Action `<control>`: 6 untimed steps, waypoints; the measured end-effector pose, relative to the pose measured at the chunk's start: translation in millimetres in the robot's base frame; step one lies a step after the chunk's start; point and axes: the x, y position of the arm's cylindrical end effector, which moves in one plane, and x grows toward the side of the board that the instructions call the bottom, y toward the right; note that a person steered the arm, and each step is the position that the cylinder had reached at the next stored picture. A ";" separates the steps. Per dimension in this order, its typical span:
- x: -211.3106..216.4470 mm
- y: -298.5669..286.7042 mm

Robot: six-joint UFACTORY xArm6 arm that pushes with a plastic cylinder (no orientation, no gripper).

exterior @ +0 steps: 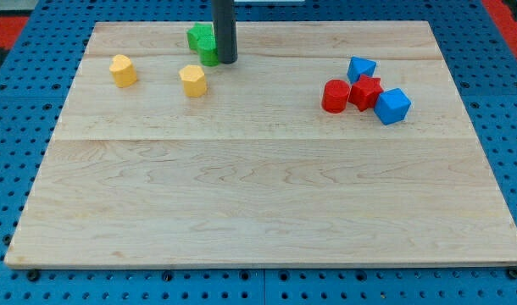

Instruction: Move the yellow hexagon into the green blocks

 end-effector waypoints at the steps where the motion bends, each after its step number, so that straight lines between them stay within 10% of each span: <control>1: 47.8 66.9; 2: 106.6 -12.3; 3: 78.7 -74.5; 4: 38.3 -53.6; 6: 102.8 -80.0</control>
